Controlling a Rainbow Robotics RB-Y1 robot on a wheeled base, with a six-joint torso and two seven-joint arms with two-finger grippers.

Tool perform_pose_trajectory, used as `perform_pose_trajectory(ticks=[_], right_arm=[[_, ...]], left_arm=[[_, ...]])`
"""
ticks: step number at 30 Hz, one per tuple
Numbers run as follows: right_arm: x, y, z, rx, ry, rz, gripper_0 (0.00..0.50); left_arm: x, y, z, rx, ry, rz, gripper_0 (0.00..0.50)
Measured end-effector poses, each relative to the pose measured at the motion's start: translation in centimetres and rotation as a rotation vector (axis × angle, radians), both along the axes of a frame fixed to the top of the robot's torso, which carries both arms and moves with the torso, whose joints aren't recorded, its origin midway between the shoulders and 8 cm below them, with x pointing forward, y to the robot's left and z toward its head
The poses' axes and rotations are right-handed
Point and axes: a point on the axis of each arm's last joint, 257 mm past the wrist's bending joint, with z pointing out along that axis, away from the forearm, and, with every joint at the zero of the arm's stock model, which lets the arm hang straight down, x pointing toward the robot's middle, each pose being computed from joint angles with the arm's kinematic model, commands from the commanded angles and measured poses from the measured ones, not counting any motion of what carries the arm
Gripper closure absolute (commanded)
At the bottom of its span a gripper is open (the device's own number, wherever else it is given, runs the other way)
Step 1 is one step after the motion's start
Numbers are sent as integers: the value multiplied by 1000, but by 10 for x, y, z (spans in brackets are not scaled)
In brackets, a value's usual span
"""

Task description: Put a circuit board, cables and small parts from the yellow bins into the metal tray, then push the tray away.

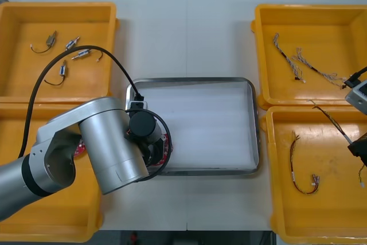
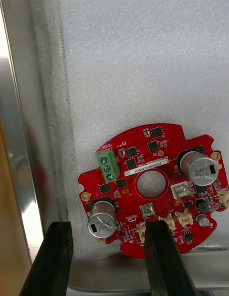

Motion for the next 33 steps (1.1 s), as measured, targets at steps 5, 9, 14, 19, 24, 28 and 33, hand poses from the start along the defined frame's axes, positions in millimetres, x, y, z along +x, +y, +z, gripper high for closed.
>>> perform_pose_trajectory(ticks=[5,9,14,19,24,28,33], right_arm=[[0,0,0,0,0,0,500],[0,0,0,0,0,0,500],[0,0,0,0,0,0,500],[0,0,0,0,0,0,500],[0,-1,0,-6,1,0,500],[-2,-6,-1,-49,16,16,500],[-1,6,-8,-75,30,81,500]], left_arm=[[-3,-4,9,-8,-11,-12,0],[-15,-5,28,-26,9,-26,0],[-19,-3,63,-67,10,-45,0],[-9,10,97,-88,-24,-47,0],[5,26,129,-95,-58,-36,0],[14,40,153,-104,-83,-15,0],[25,63,174,-119,-84,12,0]])
